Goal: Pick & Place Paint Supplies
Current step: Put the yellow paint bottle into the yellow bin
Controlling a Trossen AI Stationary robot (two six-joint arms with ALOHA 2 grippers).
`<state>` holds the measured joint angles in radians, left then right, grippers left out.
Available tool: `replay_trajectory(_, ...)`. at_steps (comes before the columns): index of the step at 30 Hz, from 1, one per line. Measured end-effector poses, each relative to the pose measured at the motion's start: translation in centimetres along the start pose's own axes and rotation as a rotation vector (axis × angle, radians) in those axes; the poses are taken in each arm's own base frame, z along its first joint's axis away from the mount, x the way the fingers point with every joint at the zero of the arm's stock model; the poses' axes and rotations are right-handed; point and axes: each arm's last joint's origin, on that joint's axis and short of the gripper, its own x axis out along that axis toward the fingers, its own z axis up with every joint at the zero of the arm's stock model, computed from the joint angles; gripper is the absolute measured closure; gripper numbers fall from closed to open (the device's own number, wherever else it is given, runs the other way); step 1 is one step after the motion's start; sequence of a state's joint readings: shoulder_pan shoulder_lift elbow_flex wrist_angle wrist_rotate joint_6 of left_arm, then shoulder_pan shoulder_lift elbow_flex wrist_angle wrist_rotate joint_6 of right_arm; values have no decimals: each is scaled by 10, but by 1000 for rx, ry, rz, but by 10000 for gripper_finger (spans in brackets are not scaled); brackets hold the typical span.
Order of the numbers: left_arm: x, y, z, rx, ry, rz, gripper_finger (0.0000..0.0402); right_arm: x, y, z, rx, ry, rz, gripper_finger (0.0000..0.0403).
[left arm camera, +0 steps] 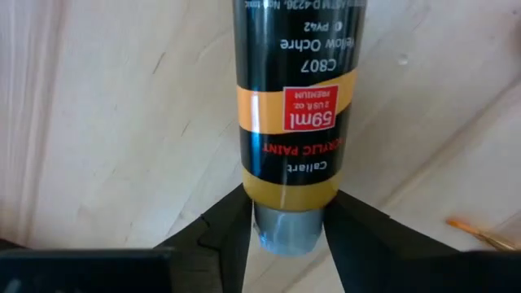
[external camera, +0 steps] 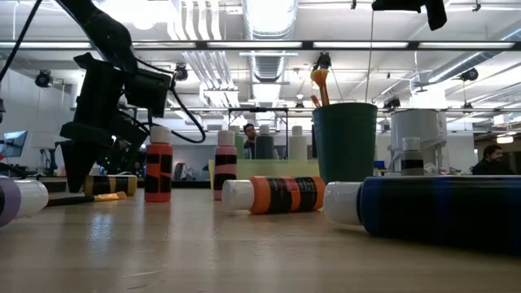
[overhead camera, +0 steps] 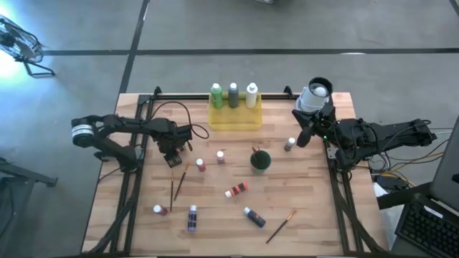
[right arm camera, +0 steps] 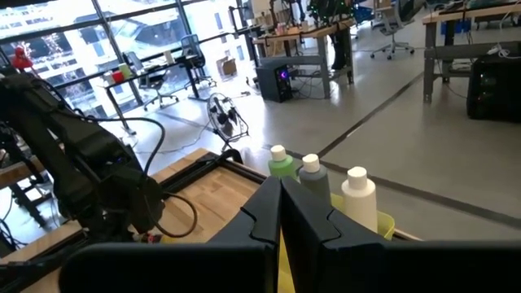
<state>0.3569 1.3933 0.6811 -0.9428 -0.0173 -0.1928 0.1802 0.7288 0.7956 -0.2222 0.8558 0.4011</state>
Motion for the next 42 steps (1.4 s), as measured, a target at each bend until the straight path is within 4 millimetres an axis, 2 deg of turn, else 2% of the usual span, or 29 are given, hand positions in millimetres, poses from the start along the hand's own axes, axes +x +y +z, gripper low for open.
replay_trajectory(14,0,-1,1,12,-13,-22,249,0,0,0,0,0,0,394)
replay_trajectory(20,0,-1,2,3,-23,-24,287,0,0,0,-5,4,-2,394)
replay_trajectory(27,-4,-1,0,-5,13,-17,287,0,0,-1,-3,4,-2,394)
replay_trajectory(31,-22,-1,3,16,-17,13,287,0,0,-1,51,11,14,394)
replay_trajectory(34,-43,-3,8,56,-80,44,287,0,1,-1,126,38,64,394)
replay_trajectory(39,-92,-11,19,201,-280,123,287,3,1,-1,295,109,164,394)
replay_trajectory(42,-127,-21,25,344,-416,256,287,6,1,-1,369,157,217,394)
